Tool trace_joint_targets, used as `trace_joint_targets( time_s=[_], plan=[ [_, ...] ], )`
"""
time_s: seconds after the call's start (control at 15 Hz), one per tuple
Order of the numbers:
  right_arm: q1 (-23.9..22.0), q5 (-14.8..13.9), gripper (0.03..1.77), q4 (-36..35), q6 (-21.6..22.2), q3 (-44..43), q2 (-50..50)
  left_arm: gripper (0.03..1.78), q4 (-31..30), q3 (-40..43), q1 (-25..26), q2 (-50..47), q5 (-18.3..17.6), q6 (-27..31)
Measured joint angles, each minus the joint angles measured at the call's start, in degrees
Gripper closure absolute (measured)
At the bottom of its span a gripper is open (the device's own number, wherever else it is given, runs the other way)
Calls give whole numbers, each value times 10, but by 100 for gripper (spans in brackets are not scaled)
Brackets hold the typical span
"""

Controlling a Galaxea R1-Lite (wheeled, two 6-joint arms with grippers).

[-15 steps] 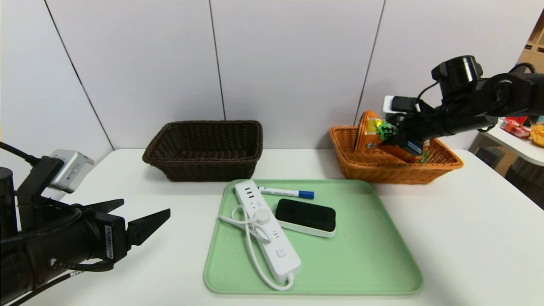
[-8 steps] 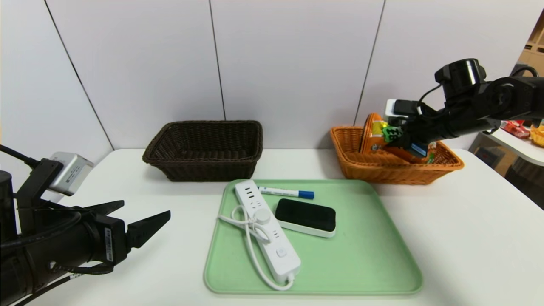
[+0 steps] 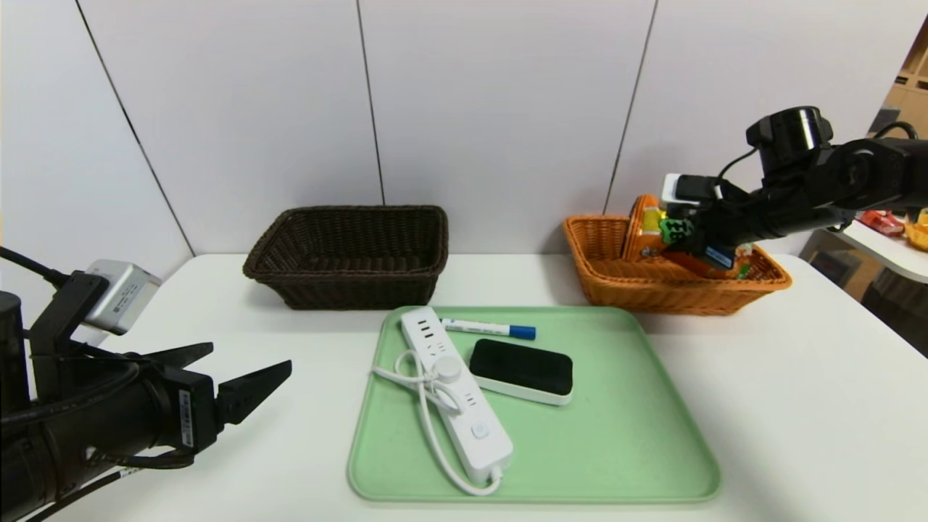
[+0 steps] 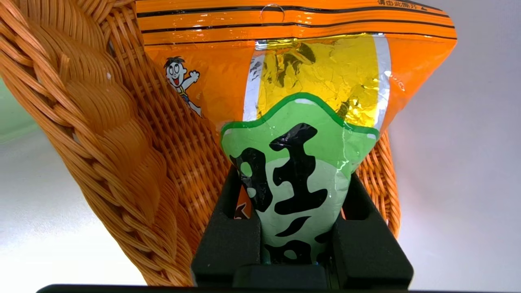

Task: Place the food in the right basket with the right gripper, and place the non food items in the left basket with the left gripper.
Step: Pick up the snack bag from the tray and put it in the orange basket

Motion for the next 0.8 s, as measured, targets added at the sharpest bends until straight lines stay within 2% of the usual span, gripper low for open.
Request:
trace_joint_targets(
  time_s=[0.47,0.67,0.8],
  plan=[
    [5,-2,139,-8,0,12,-1,12,0,3,0,-2,0,-2],
    [3,-19,137,-16,1,17,3,12,0,5,0,-4,0,-2],
    [2,-21,109,-19,0,17,6,12,0,7,0,-4,0,-1]
  ],
)
